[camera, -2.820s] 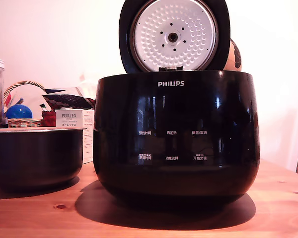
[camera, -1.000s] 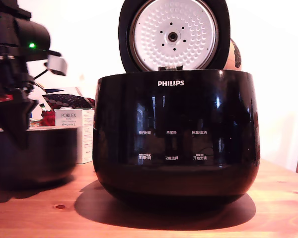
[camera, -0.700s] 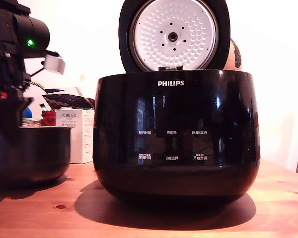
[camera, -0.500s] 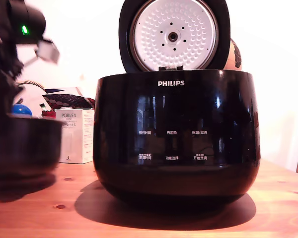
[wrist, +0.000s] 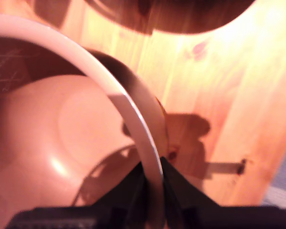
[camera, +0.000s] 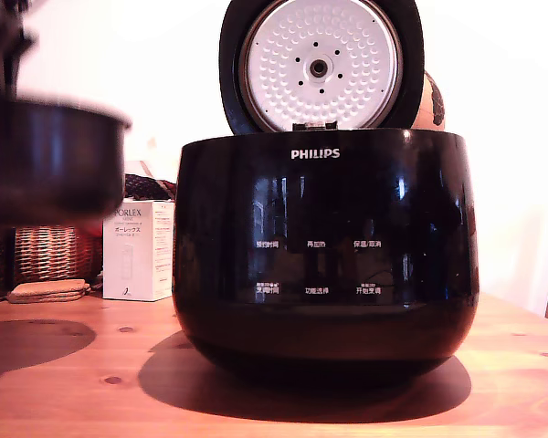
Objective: Pick up the metallic pot next to the rice cooker
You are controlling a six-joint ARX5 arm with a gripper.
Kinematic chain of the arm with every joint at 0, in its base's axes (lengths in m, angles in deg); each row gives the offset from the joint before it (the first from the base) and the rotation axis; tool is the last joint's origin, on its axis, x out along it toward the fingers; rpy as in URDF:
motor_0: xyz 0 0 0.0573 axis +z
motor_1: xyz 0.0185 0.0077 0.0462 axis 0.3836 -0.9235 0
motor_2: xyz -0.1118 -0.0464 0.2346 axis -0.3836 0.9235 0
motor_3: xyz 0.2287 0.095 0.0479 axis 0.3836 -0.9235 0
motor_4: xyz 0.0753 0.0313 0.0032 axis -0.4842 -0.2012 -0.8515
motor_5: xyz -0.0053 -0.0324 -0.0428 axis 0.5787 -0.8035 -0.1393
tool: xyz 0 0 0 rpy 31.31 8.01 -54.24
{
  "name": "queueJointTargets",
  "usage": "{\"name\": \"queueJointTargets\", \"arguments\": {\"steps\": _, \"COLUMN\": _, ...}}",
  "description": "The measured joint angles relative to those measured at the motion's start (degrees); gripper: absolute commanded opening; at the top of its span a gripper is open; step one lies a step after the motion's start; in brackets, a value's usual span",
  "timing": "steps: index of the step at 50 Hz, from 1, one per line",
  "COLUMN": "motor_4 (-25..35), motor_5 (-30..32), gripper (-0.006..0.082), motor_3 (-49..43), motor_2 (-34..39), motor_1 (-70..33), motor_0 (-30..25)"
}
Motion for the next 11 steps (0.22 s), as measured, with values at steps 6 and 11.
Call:
{"name": "queueJointTargets", "arguments": {"steps": 6, "motor_4": 0.0, "motor_5": -1.7, "gripper": -0.0024, "motor_3": -2.0, "motor_2": -1.8, "motor_1": 0.0, "motor_0": -0.1}}
{"name": "queueJointTargets", "arguments": {"steps": 11, "motor_4": 0.0, "motor_5": -2.1, "gripper": -0.0024, "motor_3": -2.5, "motor_2": -2.3, "motor_1": 0.0, "motor_0": -0.1}}
